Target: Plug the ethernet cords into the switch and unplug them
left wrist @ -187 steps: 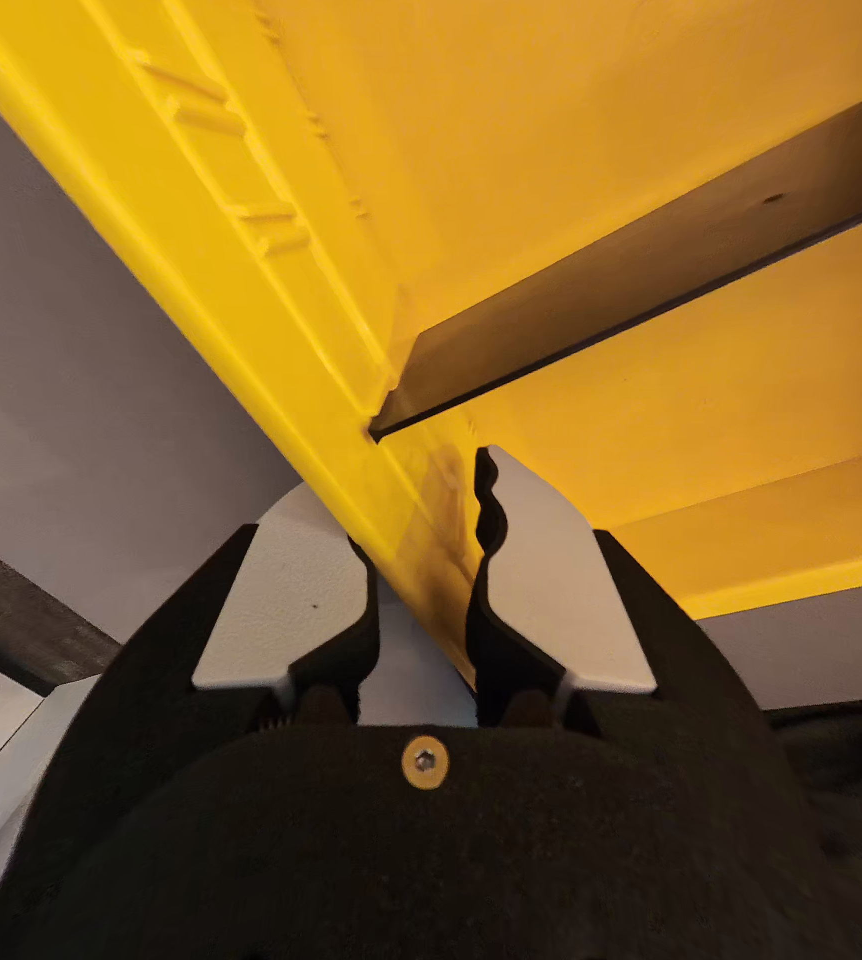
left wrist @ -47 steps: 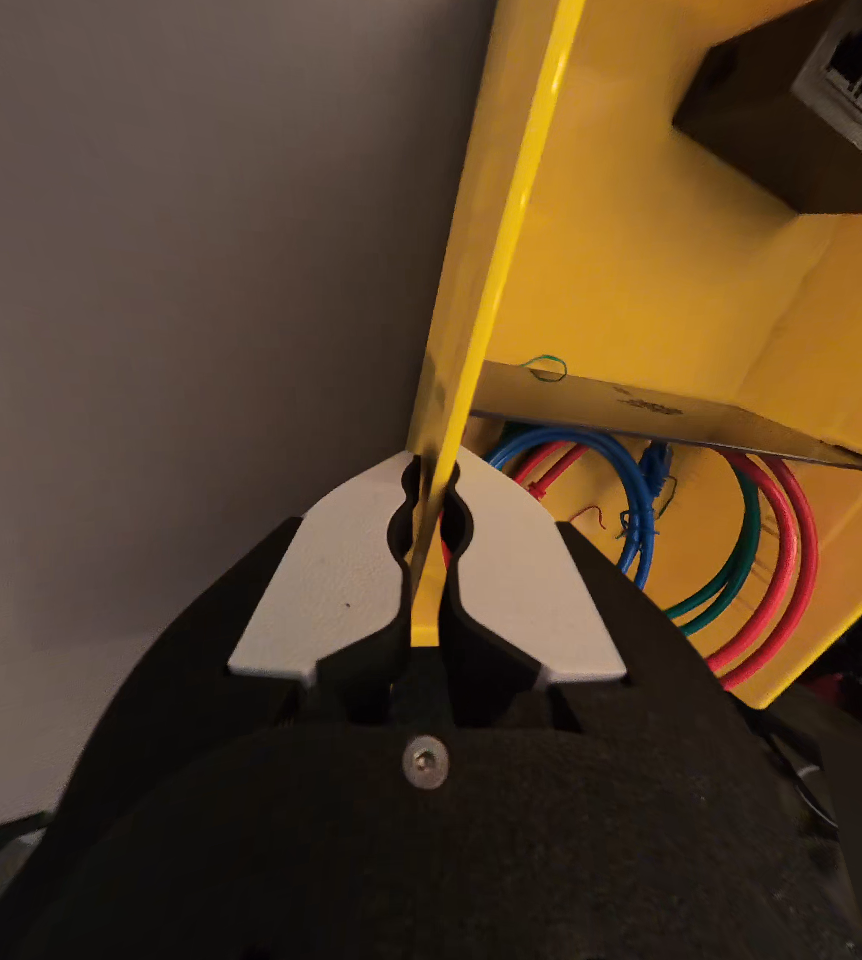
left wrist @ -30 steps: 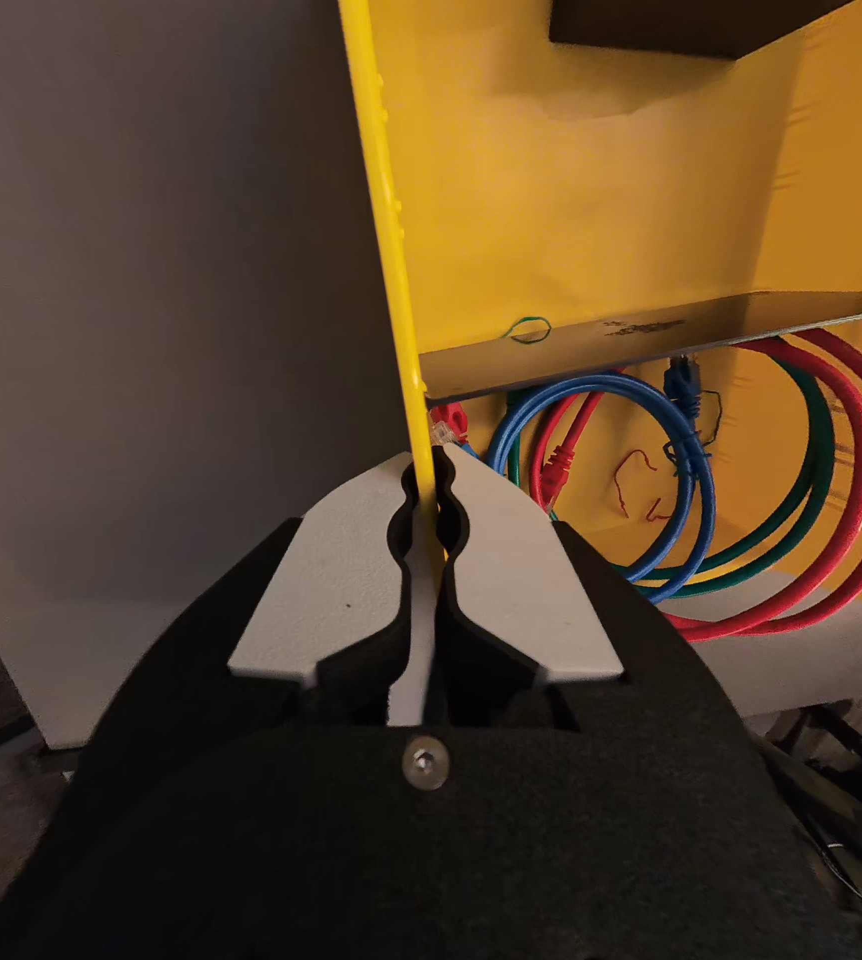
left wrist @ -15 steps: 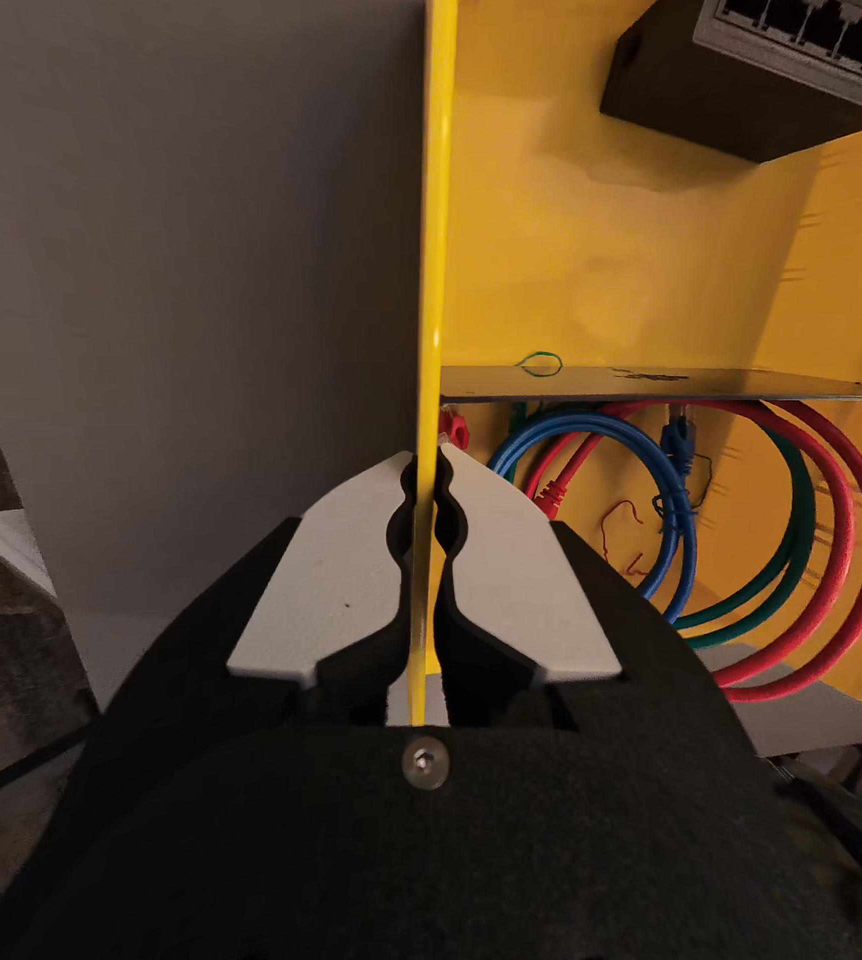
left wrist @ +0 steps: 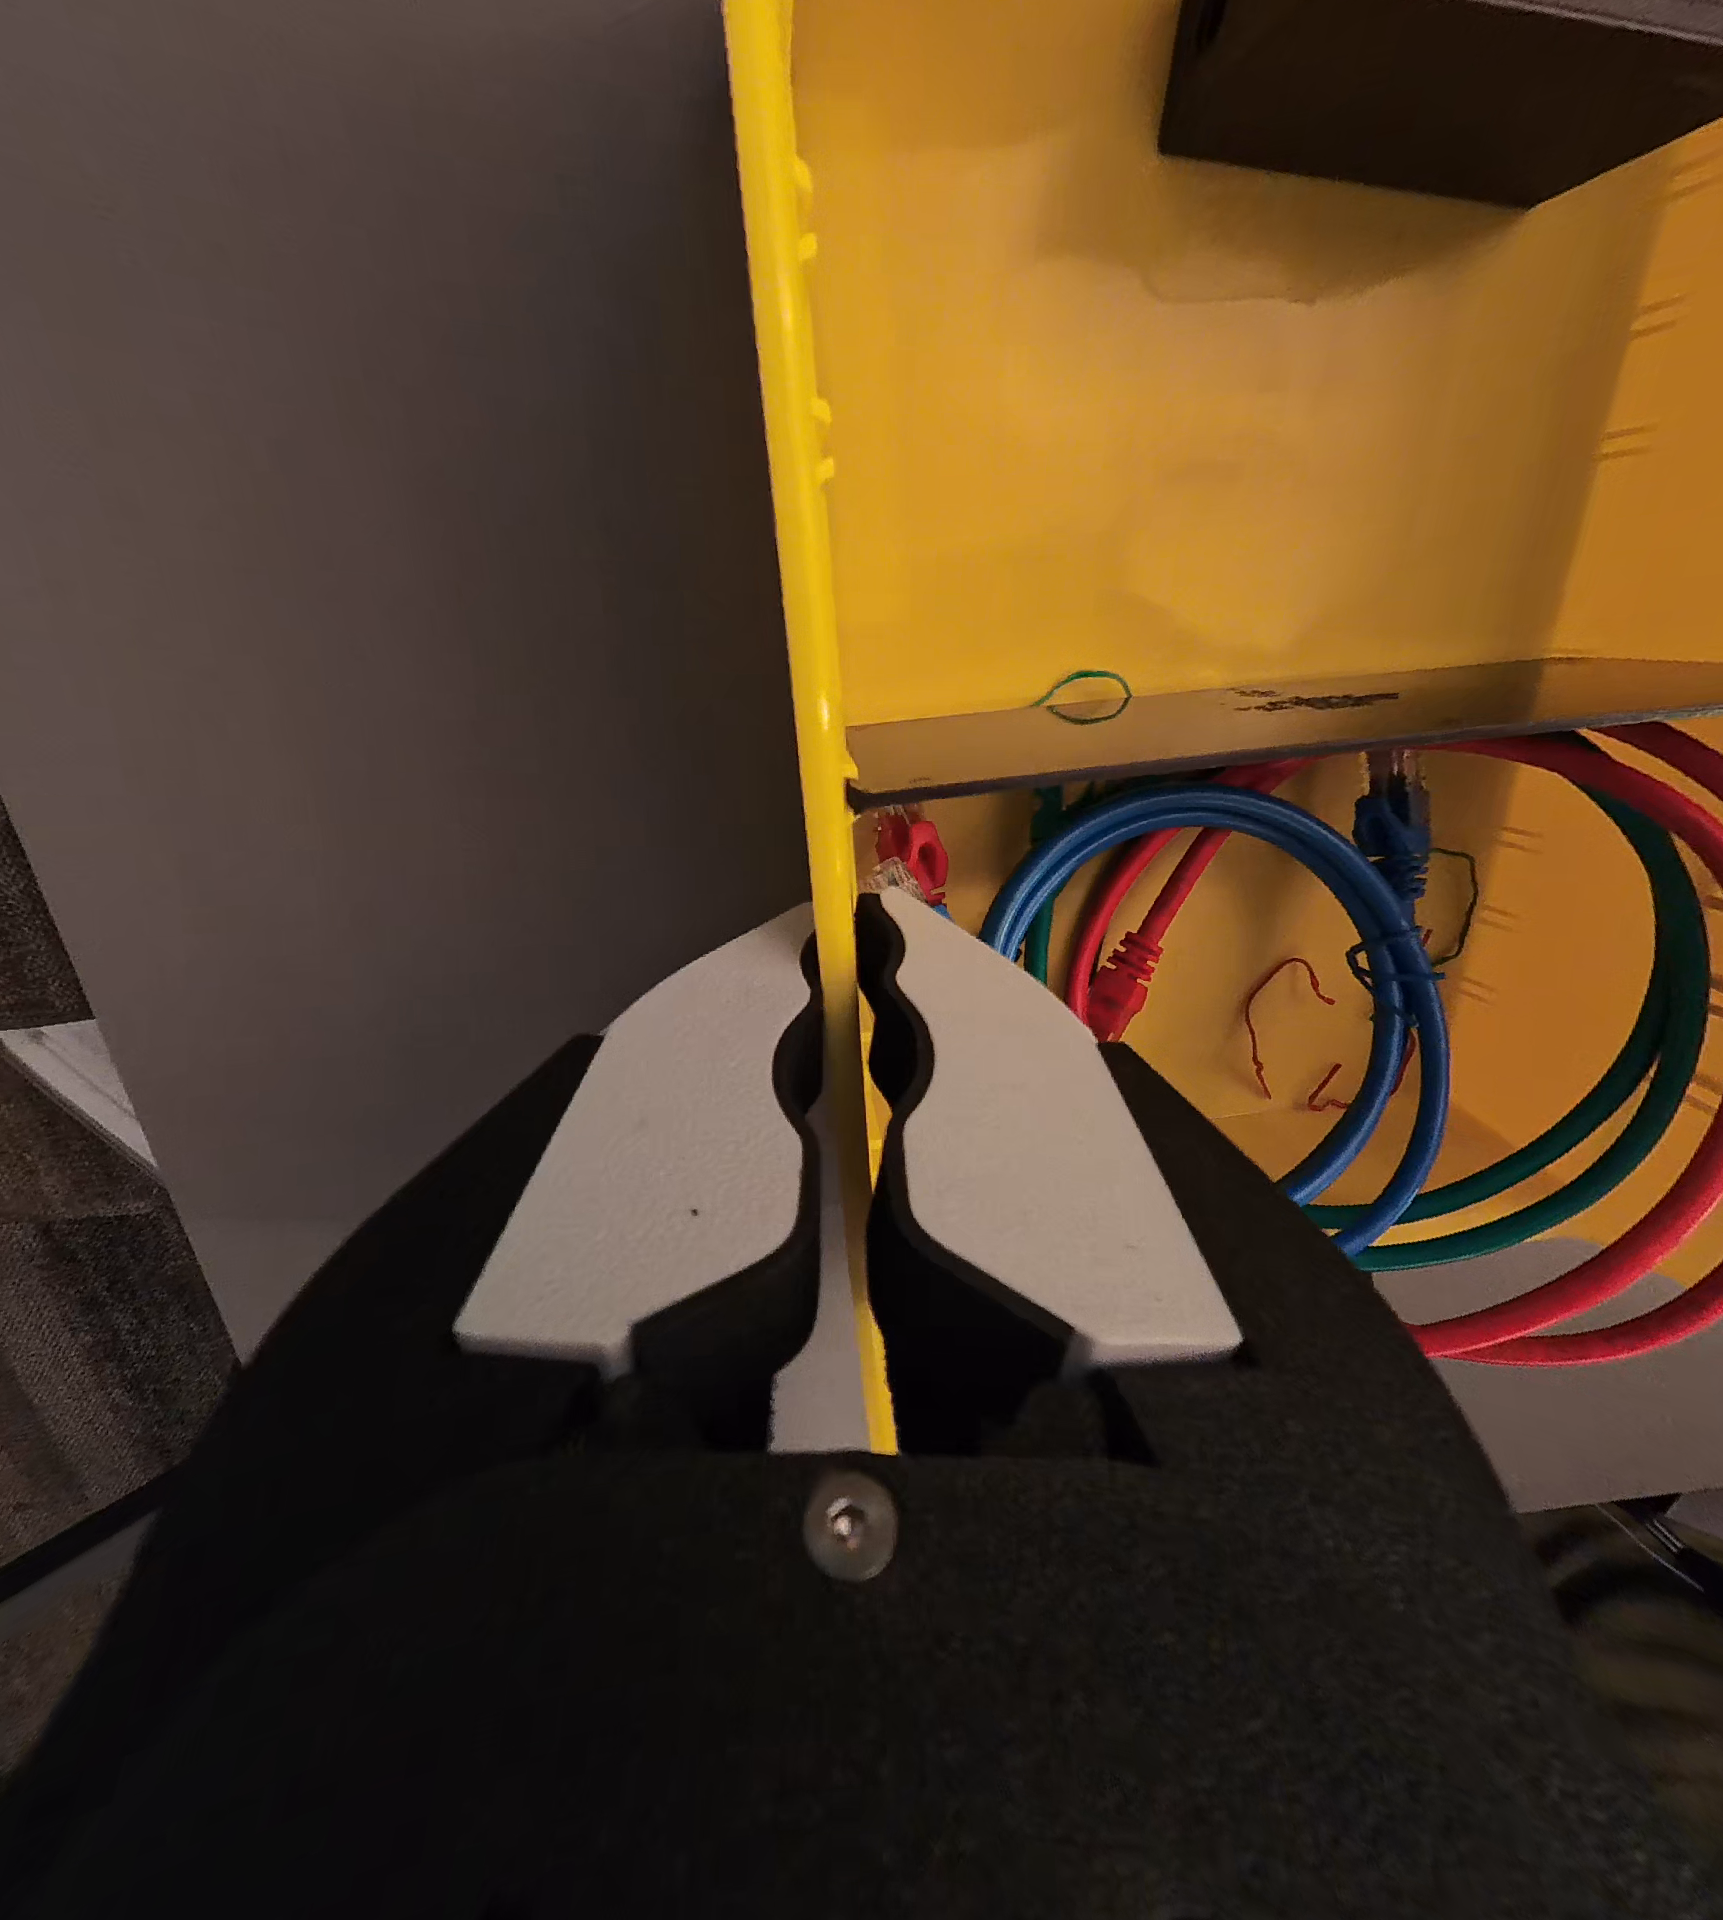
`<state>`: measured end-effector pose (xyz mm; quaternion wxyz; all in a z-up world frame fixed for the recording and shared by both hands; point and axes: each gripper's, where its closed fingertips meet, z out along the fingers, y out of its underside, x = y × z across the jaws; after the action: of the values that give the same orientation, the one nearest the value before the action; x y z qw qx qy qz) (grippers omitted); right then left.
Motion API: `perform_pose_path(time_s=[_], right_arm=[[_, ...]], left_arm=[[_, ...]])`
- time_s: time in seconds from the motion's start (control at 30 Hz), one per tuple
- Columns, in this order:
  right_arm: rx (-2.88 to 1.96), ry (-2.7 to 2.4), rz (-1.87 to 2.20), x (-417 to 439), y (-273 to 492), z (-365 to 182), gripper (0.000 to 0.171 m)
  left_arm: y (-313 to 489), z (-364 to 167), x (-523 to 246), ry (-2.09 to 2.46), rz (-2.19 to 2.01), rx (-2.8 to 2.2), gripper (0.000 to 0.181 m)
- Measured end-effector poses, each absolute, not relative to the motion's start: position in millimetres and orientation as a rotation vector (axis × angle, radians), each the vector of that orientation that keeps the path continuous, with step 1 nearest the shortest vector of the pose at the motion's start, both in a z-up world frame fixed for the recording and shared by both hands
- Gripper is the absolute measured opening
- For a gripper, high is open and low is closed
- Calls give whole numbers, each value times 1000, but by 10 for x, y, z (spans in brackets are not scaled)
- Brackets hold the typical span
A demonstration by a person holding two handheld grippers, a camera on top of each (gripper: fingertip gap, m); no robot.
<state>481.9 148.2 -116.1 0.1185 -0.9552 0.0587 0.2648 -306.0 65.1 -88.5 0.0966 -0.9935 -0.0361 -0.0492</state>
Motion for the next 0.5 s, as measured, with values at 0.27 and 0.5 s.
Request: perform_pose_path(time_s=[0.27,0.5], right_arm=[[-2826,185,768,4790,1406,-1166,22],[-2808,161,790,4776,1413,-1134,29]], left_arm=[[634,-888,-3052,-93,-157,-2930,3],[648,-872,-3035,-38,-173,-2865,5]])
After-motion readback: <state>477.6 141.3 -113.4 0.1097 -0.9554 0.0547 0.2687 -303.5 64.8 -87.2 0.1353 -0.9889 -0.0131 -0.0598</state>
